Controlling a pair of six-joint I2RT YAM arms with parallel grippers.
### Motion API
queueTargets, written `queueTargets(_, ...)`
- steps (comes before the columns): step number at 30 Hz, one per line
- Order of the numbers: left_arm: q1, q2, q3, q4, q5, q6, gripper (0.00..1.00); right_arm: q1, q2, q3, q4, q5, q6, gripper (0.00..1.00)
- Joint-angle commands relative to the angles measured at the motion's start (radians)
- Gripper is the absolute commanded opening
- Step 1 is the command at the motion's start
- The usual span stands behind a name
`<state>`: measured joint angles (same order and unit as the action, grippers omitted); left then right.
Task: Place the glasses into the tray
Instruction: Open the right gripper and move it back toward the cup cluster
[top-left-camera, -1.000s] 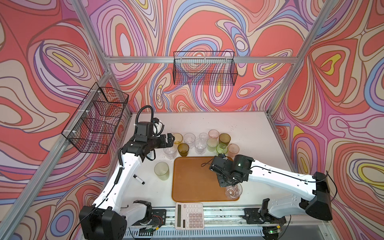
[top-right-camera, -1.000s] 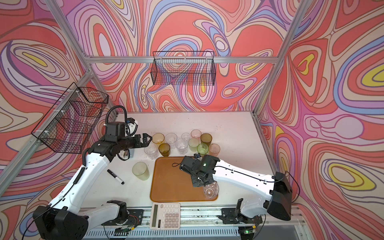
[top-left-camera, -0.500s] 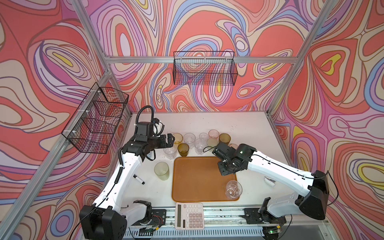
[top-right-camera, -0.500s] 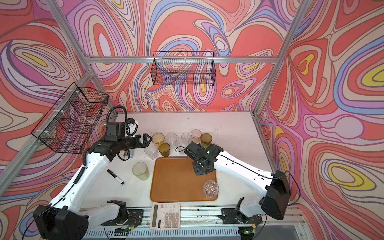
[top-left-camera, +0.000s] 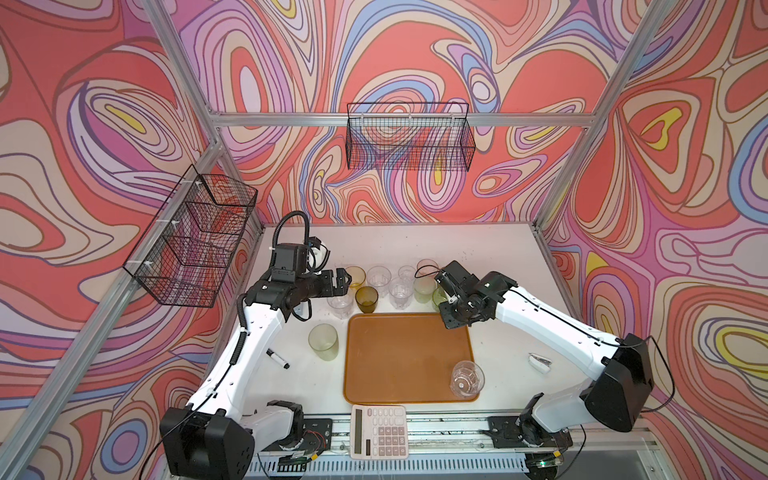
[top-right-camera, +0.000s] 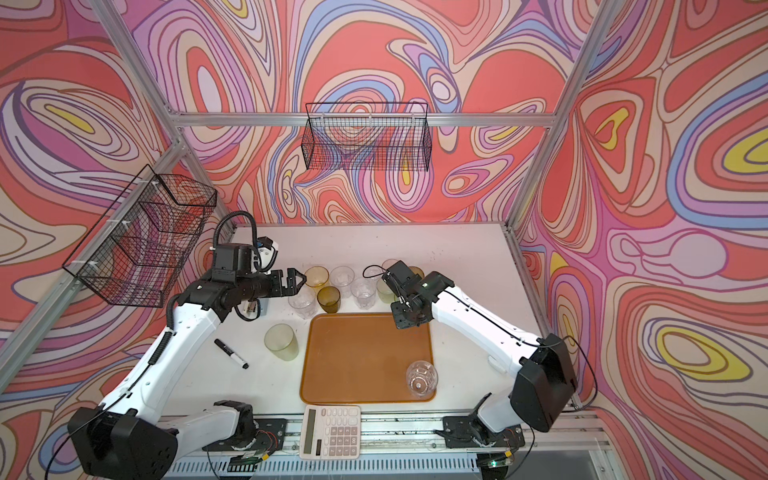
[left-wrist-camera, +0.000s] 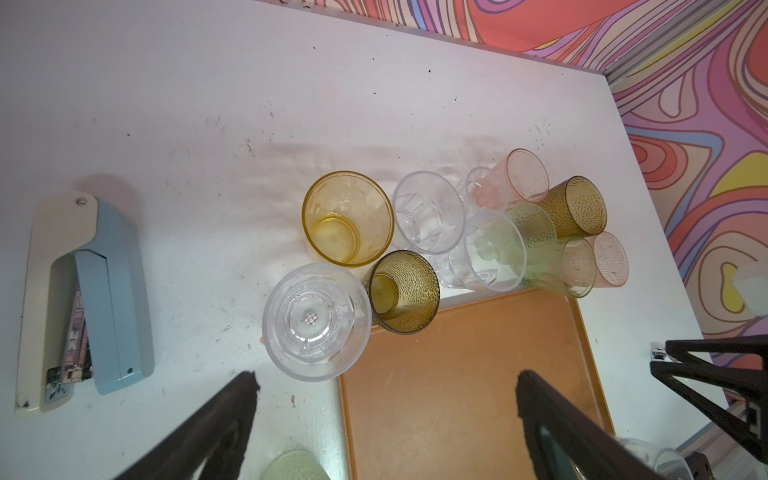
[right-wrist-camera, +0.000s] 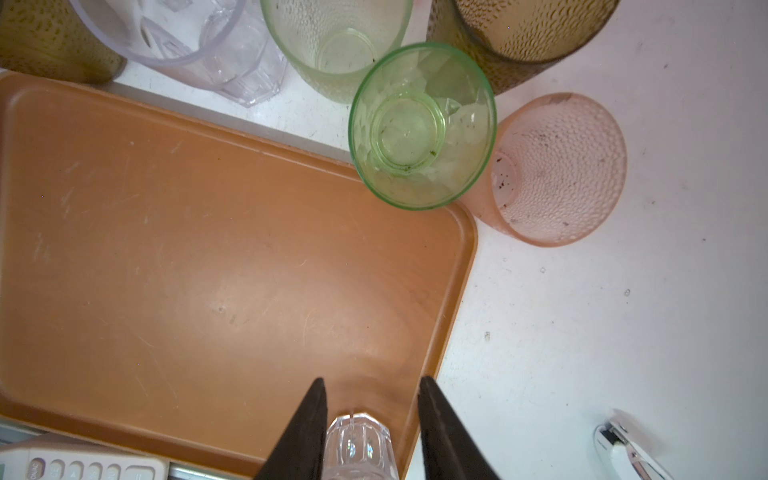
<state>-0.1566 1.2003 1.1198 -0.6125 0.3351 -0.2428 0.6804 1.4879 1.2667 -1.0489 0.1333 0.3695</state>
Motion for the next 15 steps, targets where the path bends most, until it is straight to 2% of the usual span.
queueTargets(1,0.000,0.010,0.039,-0.055,0.065,0.049,1.00,-0.020,0.040,0.029,0.045,-0.029,-0.054,0.39)
queueTargets(7,-0.017,0.014,0.033,-0.050,0.156,0.062,0.99,-0.045,0.105,0.069,0.071,-0.034,-0.105,0.39)
queueTargets(15,-0.026,0.015,0.023,-0.045,0.170,0.067,0.99,-0.064,0.207,0.127,0.117,-0.044,-0.148,0.38)
